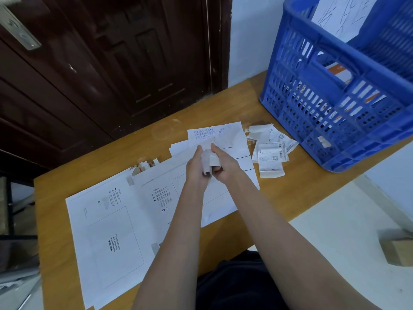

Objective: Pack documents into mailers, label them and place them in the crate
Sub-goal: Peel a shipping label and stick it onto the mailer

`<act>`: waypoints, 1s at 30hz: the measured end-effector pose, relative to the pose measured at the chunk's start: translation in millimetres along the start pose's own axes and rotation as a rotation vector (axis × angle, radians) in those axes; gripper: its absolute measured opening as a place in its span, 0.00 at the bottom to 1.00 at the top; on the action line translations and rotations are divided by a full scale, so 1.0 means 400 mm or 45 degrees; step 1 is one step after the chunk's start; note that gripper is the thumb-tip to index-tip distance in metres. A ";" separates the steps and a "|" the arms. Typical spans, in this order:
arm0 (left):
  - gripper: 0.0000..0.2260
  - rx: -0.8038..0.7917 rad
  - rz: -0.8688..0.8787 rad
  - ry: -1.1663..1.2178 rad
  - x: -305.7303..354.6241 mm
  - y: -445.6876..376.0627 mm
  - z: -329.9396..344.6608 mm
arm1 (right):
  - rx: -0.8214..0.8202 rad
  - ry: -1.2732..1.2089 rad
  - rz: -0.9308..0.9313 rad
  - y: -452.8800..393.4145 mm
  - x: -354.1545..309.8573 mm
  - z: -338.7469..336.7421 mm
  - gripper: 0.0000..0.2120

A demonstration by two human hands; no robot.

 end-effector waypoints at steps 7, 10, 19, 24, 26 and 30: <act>0.15 -0.150 -0.123 0.458 0.003 0.007 -0.002 | -0.170 -0.429 0.100 0.011 -0.006 -0.001 0.14; 0.14 -0.211 -0.083 0.579 0.006 0.018 0.002 | -0.258 -0.592 0.106 0.010 -0.006 -0.007 0.14; 0.24 -0.187 -0.033 0.417 0.028 0.007 -0.027 | -0.254 -0.216 -0.095 0.016 -0.023 -0.007 0.14; 0.18 0.149 0.027 -0.339 0.047 0.018 -0.010 | 0.057 0.540 -0.263 0.043 -0.040 0.001 0.17; 0.14 0.278 0.124 -0.478 0.043 0.017 0.001 | 0.055 0.632 -0.346 0.041 -0.035 0.003 0.18; 0.15 0.448 0.426 -0.766 0.031 0.007 -0.003 | 0.043 0.490 -0.259 0.036 -0.032 -0.001 0.28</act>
Point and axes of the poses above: each hand's wrist, its own y-axis away from the middle knuckle, its own z-axis out of the palm, x = y × z, the point moved 1 cm from there along -y, towards the middle knuckle, and after that the axes turned 4 degrees about -x, right-handed, at the moved point
